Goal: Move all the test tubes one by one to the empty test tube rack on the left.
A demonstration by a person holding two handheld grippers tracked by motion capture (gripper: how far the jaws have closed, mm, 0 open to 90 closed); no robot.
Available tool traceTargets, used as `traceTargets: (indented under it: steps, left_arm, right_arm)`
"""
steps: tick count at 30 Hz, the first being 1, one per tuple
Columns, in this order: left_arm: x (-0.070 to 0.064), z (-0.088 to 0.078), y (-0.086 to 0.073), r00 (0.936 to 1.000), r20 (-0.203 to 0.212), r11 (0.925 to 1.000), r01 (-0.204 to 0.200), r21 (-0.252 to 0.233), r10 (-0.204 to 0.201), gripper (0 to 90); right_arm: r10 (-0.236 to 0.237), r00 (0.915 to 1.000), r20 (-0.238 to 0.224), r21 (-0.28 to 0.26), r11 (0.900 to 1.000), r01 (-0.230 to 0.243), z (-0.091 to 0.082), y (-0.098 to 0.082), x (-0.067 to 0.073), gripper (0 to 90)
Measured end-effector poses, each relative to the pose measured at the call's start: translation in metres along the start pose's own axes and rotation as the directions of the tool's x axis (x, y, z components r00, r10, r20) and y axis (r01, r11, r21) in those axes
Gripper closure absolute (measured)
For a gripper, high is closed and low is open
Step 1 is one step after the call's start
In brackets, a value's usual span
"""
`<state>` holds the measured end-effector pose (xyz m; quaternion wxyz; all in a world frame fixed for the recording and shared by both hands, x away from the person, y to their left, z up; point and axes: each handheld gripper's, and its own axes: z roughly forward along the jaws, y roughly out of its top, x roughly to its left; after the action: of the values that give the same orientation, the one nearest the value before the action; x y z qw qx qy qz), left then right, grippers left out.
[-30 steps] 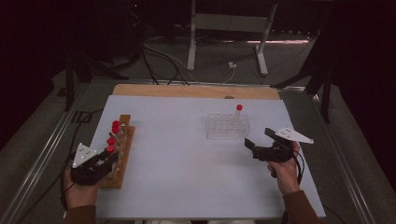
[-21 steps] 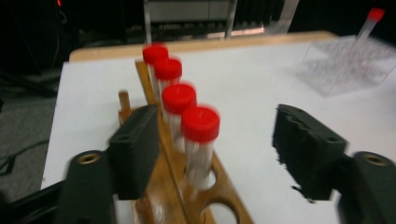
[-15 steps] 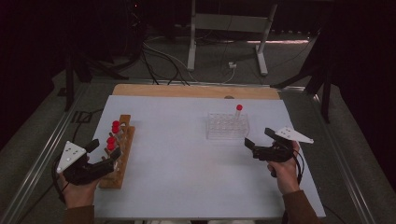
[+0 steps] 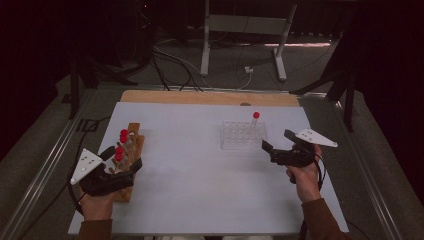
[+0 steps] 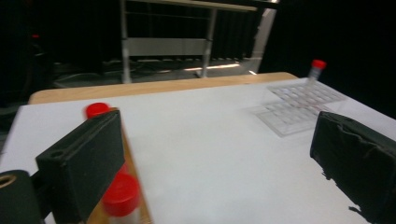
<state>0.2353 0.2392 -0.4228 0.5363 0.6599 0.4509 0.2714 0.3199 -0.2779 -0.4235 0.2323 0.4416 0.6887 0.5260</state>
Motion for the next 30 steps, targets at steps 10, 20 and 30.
traceTargets:
  steps: [10,20,30]
  left_arm:
    - [-0.011,0.010,-0.001,0.9989,0.042,0.9994,-0.023,0.027,0.022,3.8]
    - [-0.019,0.017,-0.005,0.9988,0.039,0.9981,-0.031,0.054,0.029,0.6]
    - [-0.026,0.025,-0.010,0.9985,0.049,0.9976,-0.026,0.065,0.022,0.6]
  right_arm:
    - [-0.020,0.9996,0.022,0.017,1.000,0.020,0.021,0.021,0.004,0.0]
    - [-0.007,0.9978,0.066,0.042,0.999,0.004,0.046,0.038,-0.003,0.0]
    - [0.015,0.9941,0.107,0.075,0.997,-0.023,0.068,0.043,-0.015,0.0]
